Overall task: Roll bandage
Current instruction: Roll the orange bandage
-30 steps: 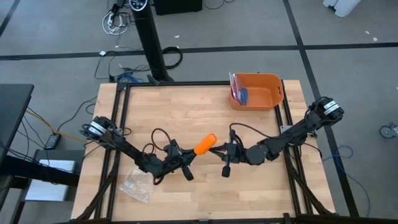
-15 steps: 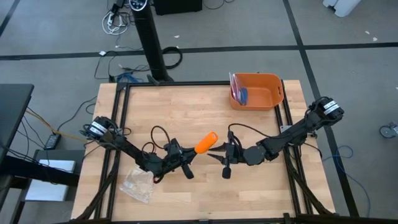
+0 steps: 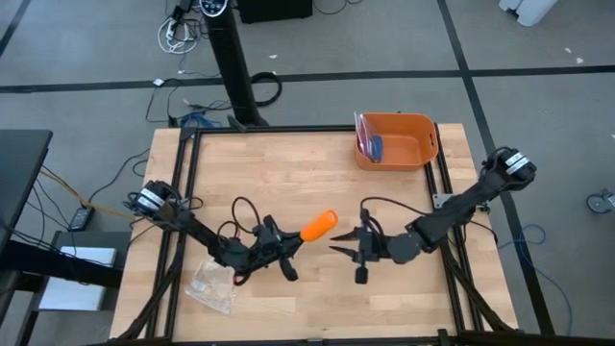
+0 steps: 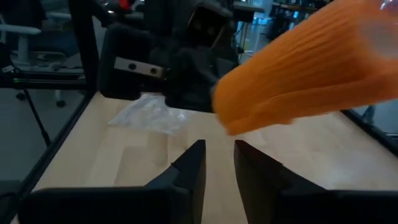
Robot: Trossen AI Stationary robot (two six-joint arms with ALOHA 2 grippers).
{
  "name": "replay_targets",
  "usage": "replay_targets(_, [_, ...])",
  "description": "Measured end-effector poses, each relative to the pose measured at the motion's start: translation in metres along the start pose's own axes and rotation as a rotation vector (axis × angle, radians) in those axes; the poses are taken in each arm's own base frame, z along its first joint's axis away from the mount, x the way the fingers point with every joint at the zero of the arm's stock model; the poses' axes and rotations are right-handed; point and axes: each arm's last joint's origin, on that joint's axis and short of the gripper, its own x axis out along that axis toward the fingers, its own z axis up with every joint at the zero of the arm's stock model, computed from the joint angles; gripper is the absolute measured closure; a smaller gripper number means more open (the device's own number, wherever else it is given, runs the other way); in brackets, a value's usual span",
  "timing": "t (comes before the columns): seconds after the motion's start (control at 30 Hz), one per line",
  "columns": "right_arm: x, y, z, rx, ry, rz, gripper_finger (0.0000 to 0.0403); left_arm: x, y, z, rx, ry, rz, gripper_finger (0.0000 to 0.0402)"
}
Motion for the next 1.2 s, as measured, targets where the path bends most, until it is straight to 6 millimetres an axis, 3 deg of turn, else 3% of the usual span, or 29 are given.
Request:
replay_targets(0.2, [-0.035,0.001,0.018,0.003,-0.036,-0.027,0.0292,-0.01,0.001,-0.007,0.191,0.031,-0.021,0.0393])
replay_targets(0.37, [-0.047,0.001,0.026,0.017,-0.064,0.001,0.027,-0.015,0.005,-0.013,0.439,0.064,-0.019,0.0393])
replay_targets(0.5, [-0.048,0.001,0.025,0.043,-0.054,0.003,0.0258,-0.017,0.008,-0.022,0.57,0.124,-0.027,0.0393])
replay_targets(0.8, [-0.033,-0.007,0.011,0.169,0.045,-0.03,0.0248,-0.019,0.008,-0.023,0.588,0.132,-0.017,0.0393])
replay_targets(1.2, [-0.032,-0.01,0.013,0.149,0.056,0.02,0.025,-0.021,0.021,-0.042,0.782,0.275,0.065,0.0393])
